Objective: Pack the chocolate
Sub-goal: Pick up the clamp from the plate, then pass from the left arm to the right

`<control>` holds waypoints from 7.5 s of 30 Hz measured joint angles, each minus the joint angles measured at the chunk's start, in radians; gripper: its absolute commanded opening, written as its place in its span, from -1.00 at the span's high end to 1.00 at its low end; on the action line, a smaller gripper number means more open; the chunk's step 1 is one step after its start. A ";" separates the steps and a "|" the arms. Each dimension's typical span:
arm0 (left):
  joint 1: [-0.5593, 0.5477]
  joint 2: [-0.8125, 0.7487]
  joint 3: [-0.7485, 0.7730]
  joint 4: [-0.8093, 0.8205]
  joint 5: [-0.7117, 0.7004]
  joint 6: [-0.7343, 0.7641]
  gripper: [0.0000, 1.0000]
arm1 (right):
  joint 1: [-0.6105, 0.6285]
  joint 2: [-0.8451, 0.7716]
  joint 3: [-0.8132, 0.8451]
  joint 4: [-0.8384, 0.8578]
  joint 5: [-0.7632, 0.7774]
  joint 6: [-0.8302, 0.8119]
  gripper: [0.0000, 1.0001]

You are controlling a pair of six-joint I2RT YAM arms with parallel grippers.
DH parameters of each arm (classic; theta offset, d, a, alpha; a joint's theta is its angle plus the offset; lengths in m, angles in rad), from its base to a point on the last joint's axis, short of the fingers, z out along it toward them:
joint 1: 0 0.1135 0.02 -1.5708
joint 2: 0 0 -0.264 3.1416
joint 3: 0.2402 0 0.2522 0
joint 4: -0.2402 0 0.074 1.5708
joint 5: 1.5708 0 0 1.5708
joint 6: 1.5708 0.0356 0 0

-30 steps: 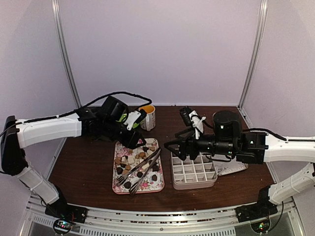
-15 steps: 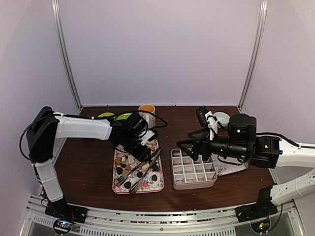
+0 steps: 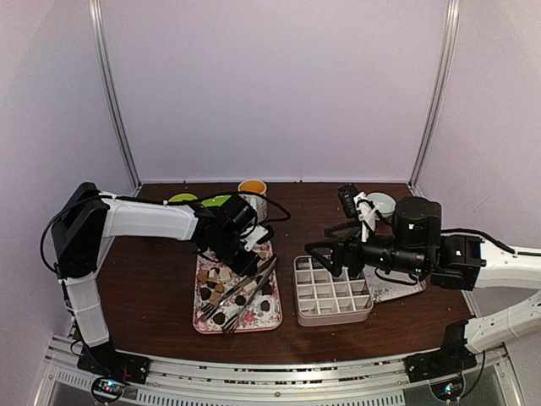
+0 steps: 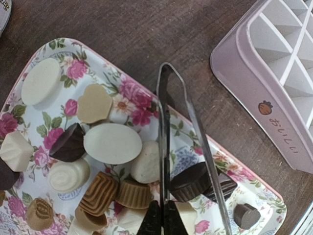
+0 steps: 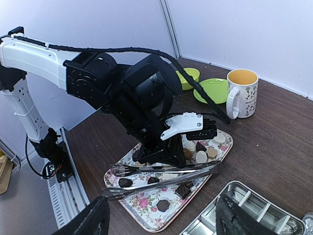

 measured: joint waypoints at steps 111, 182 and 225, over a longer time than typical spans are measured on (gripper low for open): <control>-0.049 -0.888 -0.368 0.598 0.127 -0.415 -0.39 | 0.066 0.262 0.299 0.155 -0.301 0.063 0.82; -0.034 -0.611 -0.372 1.028 0.164 -0.711 0.98 | 0.058 0.369 0.077 0.553 -0.404 0.430 -0.32; -0.027 -0.533 -0.332 0.903 0.272 -0.890 0.26 | -0.049 0.404 0.065 0.630 -0.378 0.643 0.42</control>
